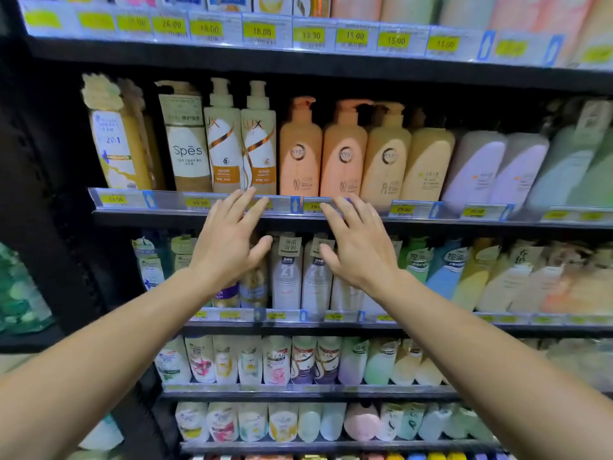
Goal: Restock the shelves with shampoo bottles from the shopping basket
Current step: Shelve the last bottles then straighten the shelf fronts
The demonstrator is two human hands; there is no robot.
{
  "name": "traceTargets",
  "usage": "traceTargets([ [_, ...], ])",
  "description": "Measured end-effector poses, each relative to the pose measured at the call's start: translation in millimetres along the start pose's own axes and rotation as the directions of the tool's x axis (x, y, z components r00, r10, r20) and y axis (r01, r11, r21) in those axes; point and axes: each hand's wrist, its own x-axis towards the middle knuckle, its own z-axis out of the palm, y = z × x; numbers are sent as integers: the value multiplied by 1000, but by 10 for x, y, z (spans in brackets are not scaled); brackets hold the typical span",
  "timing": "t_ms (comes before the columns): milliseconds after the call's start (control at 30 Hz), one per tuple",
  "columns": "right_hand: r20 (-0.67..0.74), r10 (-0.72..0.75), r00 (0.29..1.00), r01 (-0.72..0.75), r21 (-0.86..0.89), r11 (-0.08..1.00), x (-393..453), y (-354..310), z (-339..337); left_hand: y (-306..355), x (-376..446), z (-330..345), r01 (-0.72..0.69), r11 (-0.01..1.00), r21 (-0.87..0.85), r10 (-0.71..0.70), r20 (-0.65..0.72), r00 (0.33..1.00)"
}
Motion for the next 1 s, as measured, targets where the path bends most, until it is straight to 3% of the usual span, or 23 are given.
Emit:
traceTargets([
  [267, 55, 82, 995, -82, 2, 997, 119, 461, 15, 417, 148, 115, 93, 986, 139, -104, 78, 991],
  [567, 85, 8, 996, -5, -46, 999, 227, 578, 152, 687, 447, 272, 89, 970, 225, -126, 155, 980],
  [1000, 38, 19, 999, -17, -49, 999, 231, 477, 147, 605, 472, 242, 70, 989, 129, -85, 117, 990],
])
